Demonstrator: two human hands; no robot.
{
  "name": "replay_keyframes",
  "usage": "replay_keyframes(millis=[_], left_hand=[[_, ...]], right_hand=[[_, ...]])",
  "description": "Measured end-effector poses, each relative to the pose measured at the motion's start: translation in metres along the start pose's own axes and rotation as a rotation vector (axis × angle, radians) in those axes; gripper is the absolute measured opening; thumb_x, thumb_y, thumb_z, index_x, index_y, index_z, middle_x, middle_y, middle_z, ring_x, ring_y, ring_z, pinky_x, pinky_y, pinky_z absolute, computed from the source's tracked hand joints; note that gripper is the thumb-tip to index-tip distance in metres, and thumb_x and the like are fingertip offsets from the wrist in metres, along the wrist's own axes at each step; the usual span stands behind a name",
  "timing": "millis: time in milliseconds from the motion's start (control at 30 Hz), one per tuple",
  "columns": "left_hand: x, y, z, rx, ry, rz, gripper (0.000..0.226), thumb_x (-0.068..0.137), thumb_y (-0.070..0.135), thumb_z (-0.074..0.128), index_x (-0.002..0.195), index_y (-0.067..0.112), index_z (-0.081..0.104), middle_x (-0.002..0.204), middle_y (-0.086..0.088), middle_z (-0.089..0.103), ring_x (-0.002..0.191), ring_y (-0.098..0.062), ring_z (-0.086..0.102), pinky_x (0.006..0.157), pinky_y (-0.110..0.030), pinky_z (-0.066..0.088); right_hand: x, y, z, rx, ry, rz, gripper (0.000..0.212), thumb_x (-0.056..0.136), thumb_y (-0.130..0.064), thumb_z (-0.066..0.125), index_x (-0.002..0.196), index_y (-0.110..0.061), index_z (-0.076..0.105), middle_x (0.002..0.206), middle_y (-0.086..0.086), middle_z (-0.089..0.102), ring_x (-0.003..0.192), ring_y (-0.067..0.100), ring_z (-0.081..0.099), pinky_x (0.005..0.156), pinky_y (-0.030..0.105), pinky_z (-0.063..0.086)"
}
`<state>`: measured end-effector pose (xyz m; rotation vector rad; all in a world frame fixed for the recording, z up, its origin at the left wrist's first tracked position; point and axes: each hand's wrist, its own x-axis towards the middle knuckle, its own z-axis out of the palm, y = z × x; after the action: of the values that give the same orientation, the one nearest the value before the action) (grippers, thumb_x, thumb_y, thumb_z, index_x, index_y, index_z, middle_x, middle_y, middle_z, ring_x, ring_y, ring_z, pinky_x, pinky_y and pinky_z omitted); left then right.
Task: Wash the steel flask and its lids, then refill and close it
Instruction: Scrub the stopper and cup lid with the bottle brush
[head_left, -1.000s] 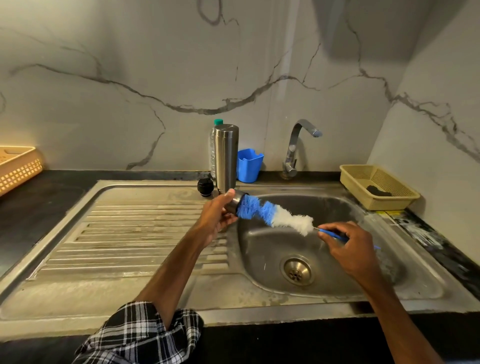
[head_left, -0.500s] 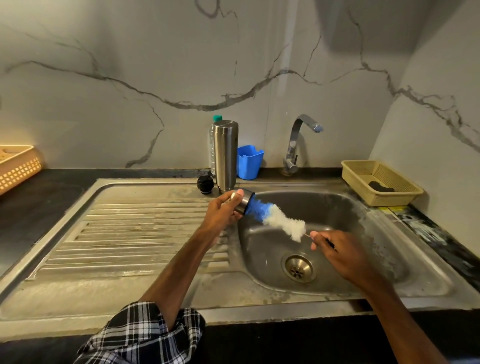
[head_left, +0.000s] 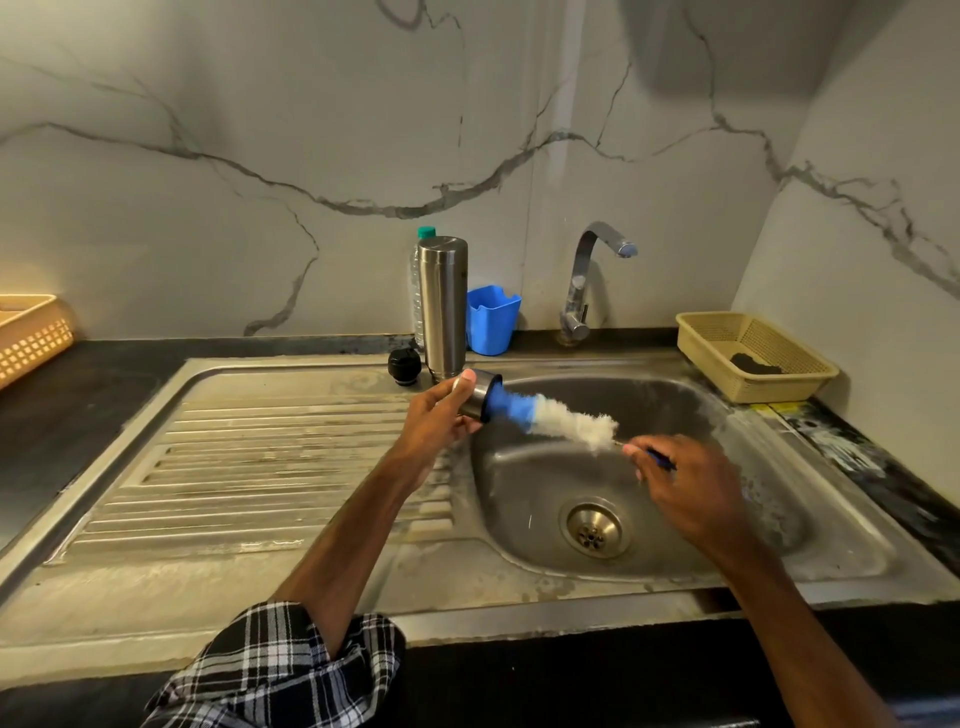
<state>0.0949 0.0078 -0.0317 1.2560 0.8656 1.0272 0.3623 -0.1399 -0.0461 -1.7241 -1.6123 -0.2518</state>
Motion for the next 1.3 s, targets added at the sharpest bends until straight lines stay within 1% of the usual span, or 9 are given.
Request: replay_keyframes(millis=[133, 233, 400, 533, 700, 900, 1067, 1200, 1300], left_hand=[[0.0, 0.003, 0.002, -0.035, 0.009, -0.015, 0.037, 0.099, 0.045, 0.06, 0.11, 0.012, 0.073, 0.094, -0.002, 0.078, 0.091, -0.012, 0.074, 0.081, -0.027, 0.06], [-0.001, 0.003, 0.002, -0.027, 0.027, 0.0, 0.037, 0.099, 0.045, 0.059, 0.11, 0.012, 0.073, 0.095, -0.004, 0.078, 0.092, -0.013, 0.073, 0.08, -0.027, 0.06], [0.001, 0.003, 0.0, -0.03, 0.04, -0.012, 0.04, 0.098, 0.046, 0.061, 0.113, 0.011, 0.073, 0.103, -0.01, 0.077, 0.101, -0.02, 0.073, 0.087, -0.032, 0.06], [0.0, 0.002, 0.001, 0.011, 0.012, 0.018, 0.038, 0.099, 0.045, 0.06, 0.114, 0.013, 0.073, 0.105, -0.009, 0.076, 0.103, -0.019, 0.071, 0.089, -0.034, 0.06], [-0.001, 0.001, -0.001, 0.05, -0.006, 0.019, 0.04, 0.098, 0.047, 0.059, 0.107, 0.01, 0.072, 0.105, -0.016, 0.074, 0.097, -0.021, 0.071, 0.087, -0.035, 0.059], [0.0, 0.003, 0.0, 0.04, 0.022, 0.009, 0.034, 0.098, 0.046, 0.059, 0.1, 0.015, 0.072, 0.094, -0.004, 0.078, 0.091, -0.016, 0.072, 0.087, -0.035, 0.059], [-0.002, 0.003, 0.001, 0.021, -0.019, -0.001, 0.036, 0.101, 0.044, 0.055, 0.103, 0.013, 0.072, 0.095, -0.004, 0.078, 0.092, -0.015, 0.074, 0.086, -0.031, 0.061], [-0.003, 0.003, 0.003, 0.01, -0.022, 0.011, 0.035, 0.101, 0.042, 0.056, 0.104, 0.011, 0.072, 0.09, 0.0, 0.077, 0.089, -0.01, 0.073, 0.081, -0.025, 0.06], [0.0, 0.001, 0.002, 0.014, 0.013, 0.006, 0.036, 0.1, 0.044, 0.058, 0.106, 0.012, 0.073, 0.098, -0.005, 0.077, 0.1, -0.018, 0.073, 0.089, -0.033, 0.06]], right_hand=[[0.0, -0.006, -0.001, -0.033, -0.174, 0.105, 0.055, 0.101, -0.056, 0.03, 0.069, -0.027, 0.063, 0.054, -0.019, 0.051, 0.056, -0.002, 0.049, 0.056, 0.017, 0.029], [0.0, -0.006, 0.0, 0.045, -0.21, 0.134, 0.04, 0.097, -0.061, 0.047, 0.077, -0.03, 0.064, 0.061, -0.012, 0.058, 0.059, 0.005, 0.056, 0.055, 0.019, 0.036], [0.0, 0.0, 0.001, 0.11, -0.047, 0.062, 0.018, 0.08, -0.02, 0.083, 0.094, -0.021, 0.072, 0.082, -0.014, 0.065, 0.077, -0.007, 0.059, 0.064, 0.006, 0.045], [0.0, 0.0, -0.001, 0.063, -0.081, 0.038, 0.008, 0.089, -0.027, 0.074, 0.095, -0.023, 0.077, 0.076, -0.017, 0.069, 0.067, -0.006, 0.059, 0.062, 0.011, 0.042], [-0.001, -0.006, -0.001, 0.085, -0.22, 0.104, 0.041, 0.098, -0.051, 0.045, 0.072, -0.03, 0.069, 0.055, -0.025, 0.058, 0.053, 0.0, 0.055, 0.055, 0.027, 0.036], [0.002, -0.001, 0.003, 0.179, -0.119, 0.084, 0.022, 0.079, -0.028, 0.082, 0.097, -0.029, 0.07, 0.085, -0.017, 0.068, 0.077, -0.003, 0.063, 0.07, 0.017, 0.054], [0.001, 0.004, 0.003, 0.089, -0.062, 0.042, 0.009, 0.092, -0.03, 0.069, 0.094, -0.026, 0.077, 0.074, -0.019, 0.068, 0.068, -0.006, 0.062, 0.064, 0.018, 0.052], [0.0, 0.002, 0.007, 0.061, -0.23, 0.147, 0.046, 0.102, -0.054, 0.036, 0.076, -0.034, 0.069, 0.059, -0.015, 0.06, 0.055, -0.003, 0.053, 0.057, 0.025, 0.034], [0.001, 0.001, 0.006, 0.181, -0.279, 0.211, 0.031, 0.094, -0.058, 0.051, 0.085, -0.032, 0.066, 0.062, -0.009, 0.064, 0.057, 0.002, 0.06, 0.058, 0.025, 0.042]])
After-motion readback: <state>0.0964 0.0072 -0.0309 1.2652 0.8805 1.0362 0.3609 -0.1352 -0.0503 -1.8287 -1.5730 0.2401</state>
